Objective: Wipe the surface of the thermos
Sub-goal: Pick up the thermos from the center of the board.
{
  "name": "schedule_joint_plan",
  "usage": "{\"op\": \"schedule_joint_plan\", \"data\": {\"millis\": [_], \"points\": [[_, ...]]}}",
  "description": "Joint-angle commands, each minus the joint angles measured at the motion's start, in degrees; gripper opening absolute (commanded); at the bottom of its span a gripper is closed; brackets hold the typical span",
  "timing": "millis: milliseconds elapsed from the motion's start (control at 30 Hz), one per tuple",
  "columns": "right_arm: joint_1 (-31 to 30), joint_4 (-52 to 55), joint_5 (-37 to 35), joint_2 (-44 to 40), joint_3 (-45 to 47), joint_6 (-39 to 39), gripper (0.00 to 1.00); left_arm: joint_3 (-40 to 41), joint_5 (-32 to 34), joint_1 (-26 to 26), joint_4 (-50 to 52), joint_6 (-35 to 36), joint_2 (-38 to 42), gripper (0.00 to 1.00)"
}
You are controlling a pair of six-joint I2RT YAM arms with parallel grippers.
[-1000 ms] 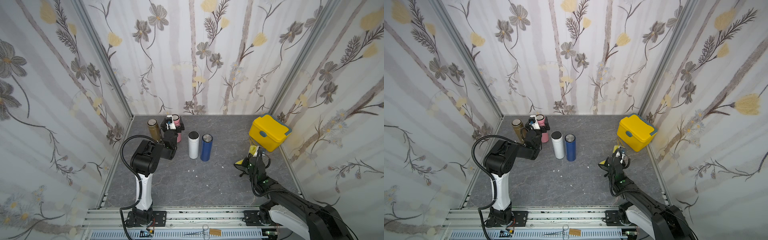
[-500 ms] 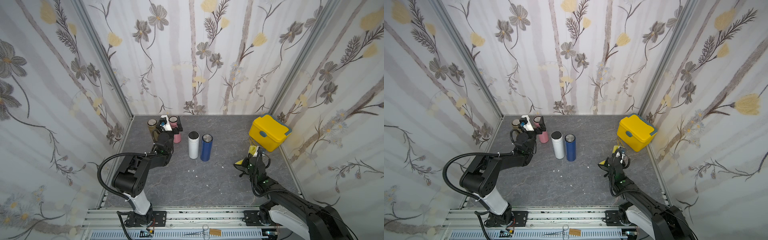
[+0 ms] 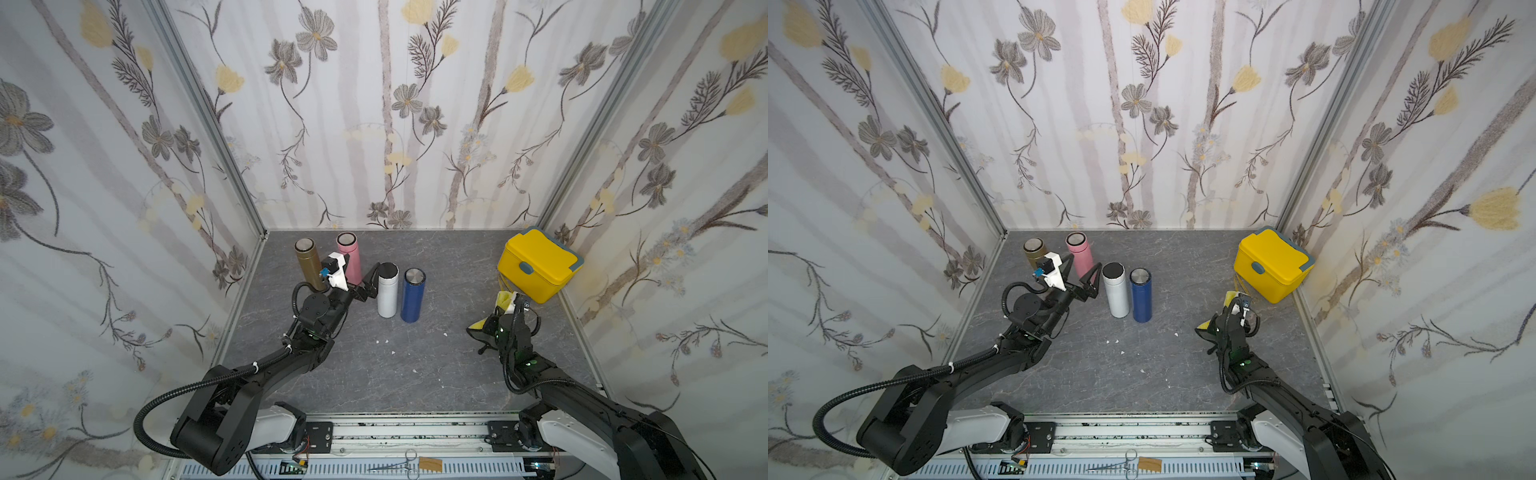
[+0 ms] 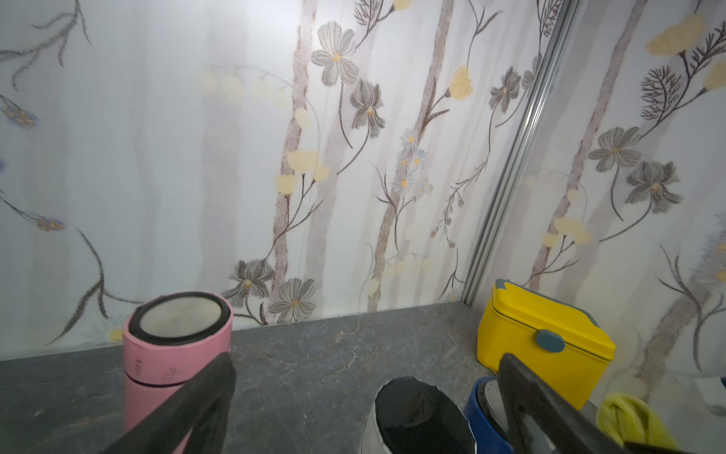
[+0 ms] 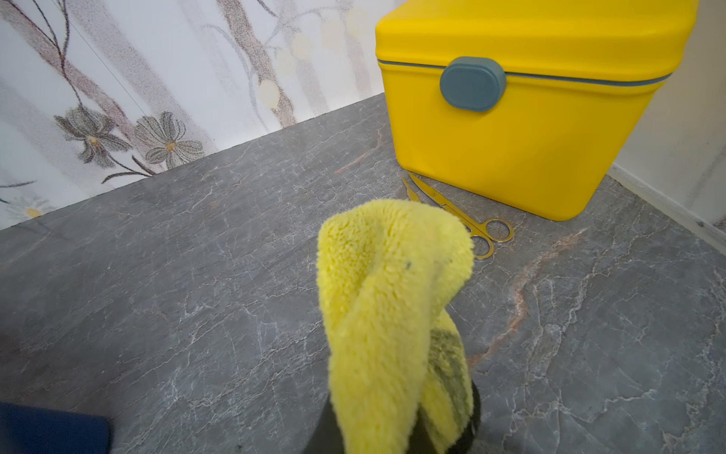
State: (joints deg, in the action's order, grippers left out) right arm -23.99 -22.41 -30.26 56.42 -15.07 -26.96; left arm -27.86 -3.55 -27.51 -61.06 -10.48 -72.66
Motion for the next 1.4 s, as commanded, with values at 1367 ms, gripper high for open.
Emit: {"op": "schedule_joint_plan", "data": {"millis": [1367], "points": [[-0.09, -1.68, 1.34, -0.11, 0.13, 0.15, 0.0, -10.29, 5.75, -4.92, -5.81, 11.36, -24.97, 0.98]]}}
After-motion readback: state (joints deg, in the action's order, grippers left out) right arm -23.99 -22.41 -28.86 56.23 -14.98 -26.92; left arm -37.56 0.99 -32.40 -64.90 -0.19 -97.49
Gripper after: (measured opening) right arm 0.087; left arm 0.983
